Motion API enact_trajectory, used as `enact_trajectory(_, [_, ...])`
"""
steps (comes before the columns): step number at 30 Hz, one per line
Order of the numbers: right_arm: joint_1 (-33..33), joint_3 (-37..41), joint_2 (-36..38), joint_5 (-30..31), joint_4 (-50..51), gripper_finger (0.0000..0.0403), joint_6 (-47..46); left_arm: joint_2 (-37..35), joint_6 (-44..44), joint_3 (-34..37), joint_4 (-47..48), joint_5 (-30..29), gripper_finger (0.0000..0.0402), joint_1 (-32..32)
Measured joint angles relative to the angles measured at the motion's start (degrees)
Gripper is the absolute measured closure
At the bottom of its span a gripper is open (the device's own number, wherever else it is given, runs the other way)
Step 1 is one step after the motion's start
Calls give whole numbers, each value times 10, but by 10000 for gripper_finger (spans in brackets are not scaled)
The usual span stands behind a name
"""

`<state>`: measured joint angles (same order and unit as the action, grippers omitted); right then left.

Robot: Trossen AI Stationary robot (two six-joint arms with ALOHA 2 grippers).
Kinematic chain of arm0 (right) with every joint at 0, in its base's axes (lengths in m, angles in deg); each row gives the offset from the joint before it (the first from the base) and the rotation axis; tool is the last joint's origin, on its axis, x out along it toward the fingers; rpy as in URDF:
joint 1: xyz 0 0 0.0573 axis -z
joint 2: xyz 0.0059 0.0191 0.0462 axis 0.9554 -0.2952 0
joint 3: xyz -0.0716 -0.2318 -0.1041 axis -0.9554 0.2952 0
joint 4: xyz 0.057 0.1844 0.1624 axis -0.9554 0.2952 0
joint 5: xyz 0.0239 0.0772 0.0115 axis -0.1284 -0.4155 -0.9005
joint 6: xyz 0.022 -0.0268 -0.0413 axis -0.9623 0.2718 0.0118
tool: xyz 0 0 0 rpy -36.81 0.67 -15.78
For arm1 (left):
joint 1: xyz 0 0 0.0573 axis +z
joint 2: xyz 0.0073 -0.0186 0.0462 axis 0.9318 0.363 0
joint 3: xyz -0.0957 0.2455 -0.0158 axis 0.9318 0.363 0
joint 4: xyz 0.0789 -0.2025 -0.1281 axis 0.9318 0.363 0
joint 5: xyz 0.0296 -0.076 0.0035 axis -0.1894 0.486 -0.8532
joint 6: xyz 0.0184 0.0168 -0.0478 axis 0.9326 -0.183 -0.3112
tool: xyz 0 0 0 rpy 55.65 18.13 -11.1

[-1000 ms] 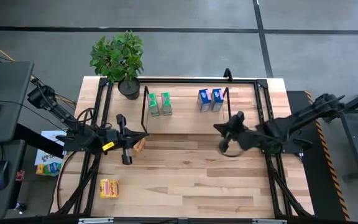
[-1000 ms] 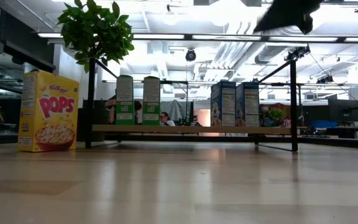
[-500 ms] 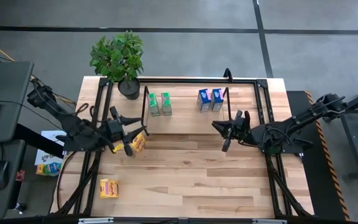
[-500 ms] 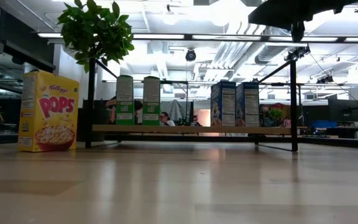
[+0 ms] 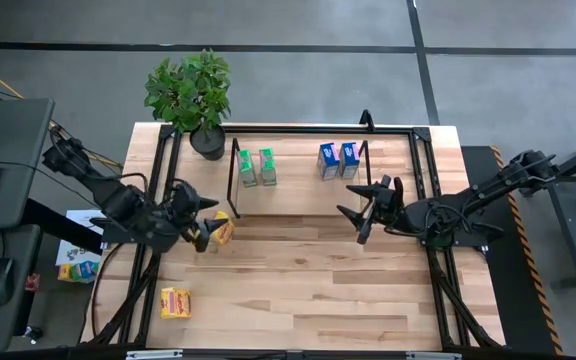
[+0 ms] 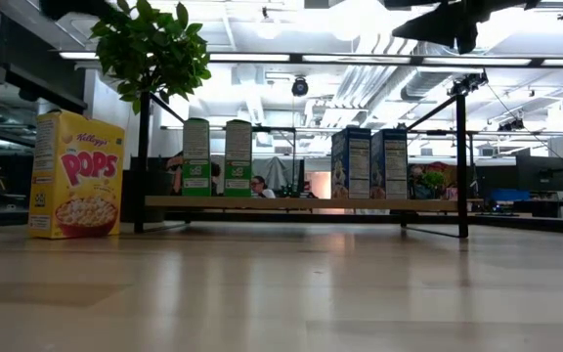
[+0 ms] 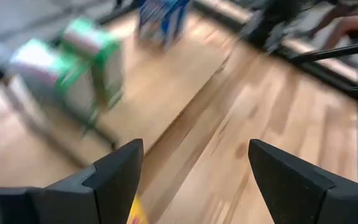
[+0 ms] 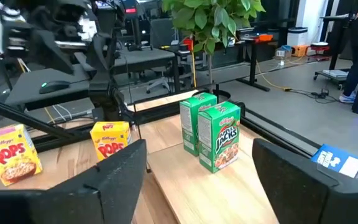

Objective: Stack cereal on shelf
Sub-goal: Put the top yellow cereal box on the shelf

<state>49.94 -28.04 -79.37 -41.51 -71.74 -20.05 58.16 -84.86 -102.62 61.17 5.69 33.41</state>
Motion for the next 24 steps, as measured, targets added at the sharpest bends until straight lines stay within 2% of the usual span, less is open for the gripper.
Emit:
enact_trajectory(4, [0,0,0,-3,5,107,-1,22,-124,0,89,31,119,11])
enact_trajectory(8, [0,0,0,-4,5,107,-1,64,-176,0,138,69,118,39])
enact_trajectory(15, [0,0,0,-4,11,107,-2,137,-187,0,149,115,118,80])
enact_trajectory(24, [0,0,0,-4,32,107,-15,191,-186,0,149,181,117,102])
